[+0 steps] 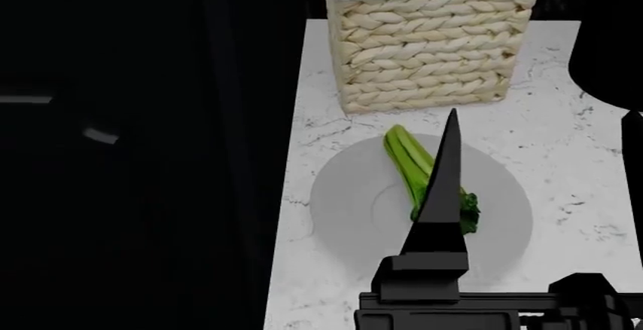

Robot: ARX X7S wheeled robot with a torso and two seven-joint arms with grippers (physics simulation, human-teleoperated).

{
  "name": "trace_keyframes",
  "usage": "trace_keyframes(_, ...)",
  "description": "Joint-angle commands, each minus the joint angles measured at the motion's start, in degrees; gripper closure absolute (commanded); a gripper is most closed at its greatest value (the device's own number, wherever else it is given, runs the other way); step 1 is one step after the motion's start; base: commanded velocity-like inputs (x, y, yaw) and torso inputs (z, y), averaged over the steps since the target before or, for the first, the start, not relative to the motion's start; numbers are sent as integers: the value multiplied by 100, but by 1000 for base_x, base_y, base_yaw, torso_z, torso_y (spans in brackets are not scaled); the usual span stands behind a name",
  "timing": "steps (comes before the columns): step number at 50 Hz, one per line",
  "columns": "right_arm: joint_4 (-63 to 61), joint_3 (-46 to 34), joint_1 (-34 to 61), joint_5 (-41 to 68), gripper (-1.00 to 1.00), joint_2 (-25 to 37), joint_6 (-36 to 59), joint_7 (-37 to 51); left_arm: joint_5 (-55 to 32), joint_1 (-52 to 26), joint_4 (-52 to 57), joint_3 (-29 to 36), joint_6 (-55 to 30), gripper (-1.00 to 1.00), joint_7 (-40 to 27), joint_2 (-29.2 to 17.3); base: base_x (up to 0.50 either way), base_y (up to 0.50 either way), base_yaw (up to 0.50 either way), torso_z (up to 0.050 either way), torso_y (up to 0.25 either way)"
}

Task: Pick the celery from the counter and place it in the microwave.

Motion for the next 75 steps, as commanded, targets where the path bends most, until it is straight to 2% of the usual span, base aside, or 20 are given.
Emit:
trace_keyframes(1,133,-4,43,214,-100,6,8,-221,-4,0,0,-3,40,-100,0,38,62,0,0,0,0)
trace_keyframes(6,334,156,488,1090,-100,-21,168,-699,-127,0,0,-131,-3,-100,0,63,12,0,0,0,0)
trace_keyframes(9,563,345,1141,2158,-100,-2,678,-1212,-178,0,0,-166,-19,-100,0,68,0,0,0,0,0)
trace_keyframes(10,739,479,1436,2746,-100,7,776,-1620,-247,0,0,-241,-44,-100,0,81,0,0,0,0,0)
trace_keyframes(15,1687,770,2333,4213,-100,-133,1690,-2604,-456,0,0,-437,-104,-100,0,156,0,0,0,0,0)
trace_keyframes(19,2580,794,2843,5080,-100,-514,2711,-3459,-336,1,0,-290,-27,-100,0,124,0,0,0,0,0)
trace_keyframes(24,3778,702,3435,5419,-100,-1308,3949,-3979,-322,1,0,-204,-31,-100,0,21,0,0,0,0,0)
trace_keyframes(34,5848,625,3845,5875,-100,-2524,5160,-5045,-111,1,0,93,90,-100,0,-168,0,0,0,0,0)
trace_keyframes(45,7764,310,3937,5504,-100,-3595,6167,-6473,-415,1,0,-214,21,-100,0,-16,0,0,0,0,0)
trace_keyframes(50,8664,173,3980,5334,-100,-4104,6611,-7263,-296,2,0,-81,54,-100,0,-68,0,0,0,0,0)
trace_keyframes(60,8654,-22,3879,4956,-100,-4203,6955,-7884,-153,3,0,90,112,-100,0,-114,0,0,0,0,0)
trace_keyframes(65,8693,-42,3796,4923,-100,-4233,7014,-7896,-97,2,0,141,127,-100,0,-133,0,0,0,0,0)
trace_keyframes(75,9479,-213,3444,4567,-100,-4615,6921,-8384,-46,2,0,184,139,-100,0,-132,0,0,0,0,0)
